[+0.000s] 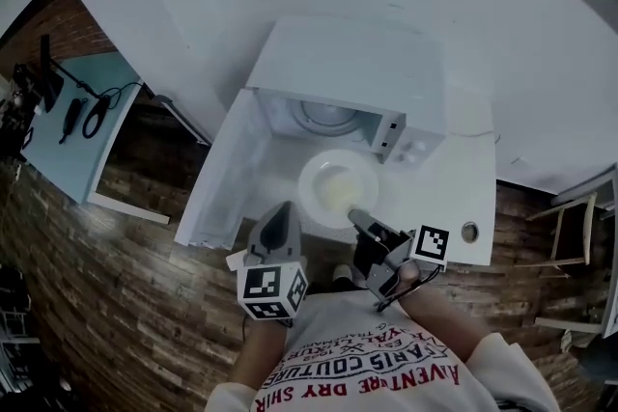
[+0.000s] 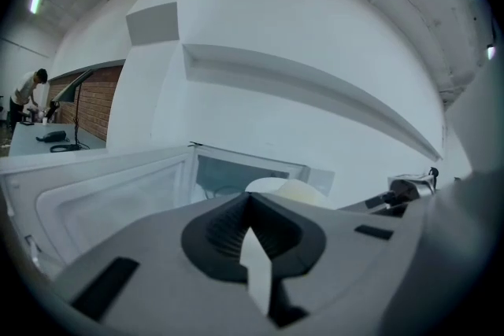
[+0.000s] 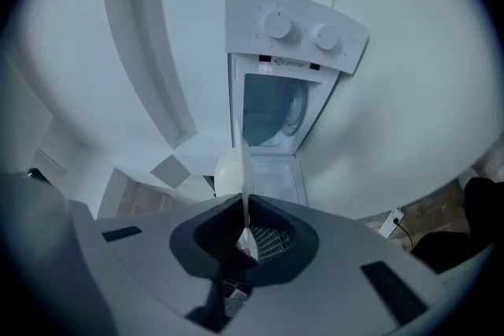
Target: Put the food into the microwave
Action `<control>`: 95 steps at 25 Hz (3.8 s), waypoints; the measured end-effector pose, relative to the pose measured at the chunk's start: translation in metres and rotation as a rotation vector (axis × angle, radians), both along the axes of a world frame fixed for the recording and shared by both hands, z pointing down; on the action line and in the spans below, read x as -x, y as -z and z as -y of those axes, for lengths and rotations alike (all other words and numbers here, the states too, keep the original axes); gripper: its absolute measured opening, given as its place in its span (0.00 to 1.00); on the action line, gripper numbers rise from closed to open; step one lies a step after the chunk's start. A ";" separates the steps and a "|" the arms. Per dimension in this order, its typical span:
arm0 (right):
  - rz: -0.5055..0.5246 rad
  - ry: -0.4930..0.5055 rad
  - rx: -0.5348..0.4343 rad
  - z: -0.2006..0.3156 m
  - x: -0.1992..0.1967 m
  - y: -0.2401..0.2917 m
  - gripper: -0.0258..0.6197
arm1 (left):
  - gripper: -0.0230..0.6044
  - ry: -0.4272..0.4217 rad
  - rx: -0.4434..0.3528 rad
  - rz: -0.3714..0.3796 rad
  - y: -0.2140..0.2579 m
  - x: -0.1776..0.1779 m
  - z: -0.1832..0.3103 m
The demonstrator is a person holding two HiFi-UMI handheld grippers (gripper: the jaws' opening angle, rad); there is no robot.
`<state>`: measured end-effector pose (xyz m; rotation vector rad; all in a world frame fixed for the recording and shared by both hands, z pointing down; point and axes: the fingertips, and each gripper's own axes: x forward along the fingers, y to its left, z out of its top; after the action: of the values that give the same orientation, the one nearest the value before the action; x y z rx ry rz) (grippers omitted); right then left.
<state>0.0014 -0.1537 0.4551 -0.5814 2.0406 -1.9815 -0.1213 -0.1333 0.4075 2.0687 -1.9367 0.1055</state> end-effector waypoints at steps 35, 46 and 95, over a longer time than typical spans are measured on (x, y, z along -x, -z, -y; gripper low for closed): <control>0.017 -0.423 0.170 0.190 0.054 -0.101 0.08 | 0.04 -0.328 0.201 0.015 -0.085 0.030 0.187; -0.002 -0.484 0.191 0.220 0.071 -0.125 0.08 | 0.04 -0.358 0.255 -0.009 -0.105 0.039 0.187; -1.131 0.432 -0.376 0.203 0.094 -0.146 0.39 | 0.04 -0.424 0.314 -0.044 -0.118 0.039 0.173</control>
<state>-0.0922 -0.3570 0.6009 -1.5036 3.3076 -1.4439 -0.1602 -0.3061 0.5256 2.1994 -1.3273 0.4222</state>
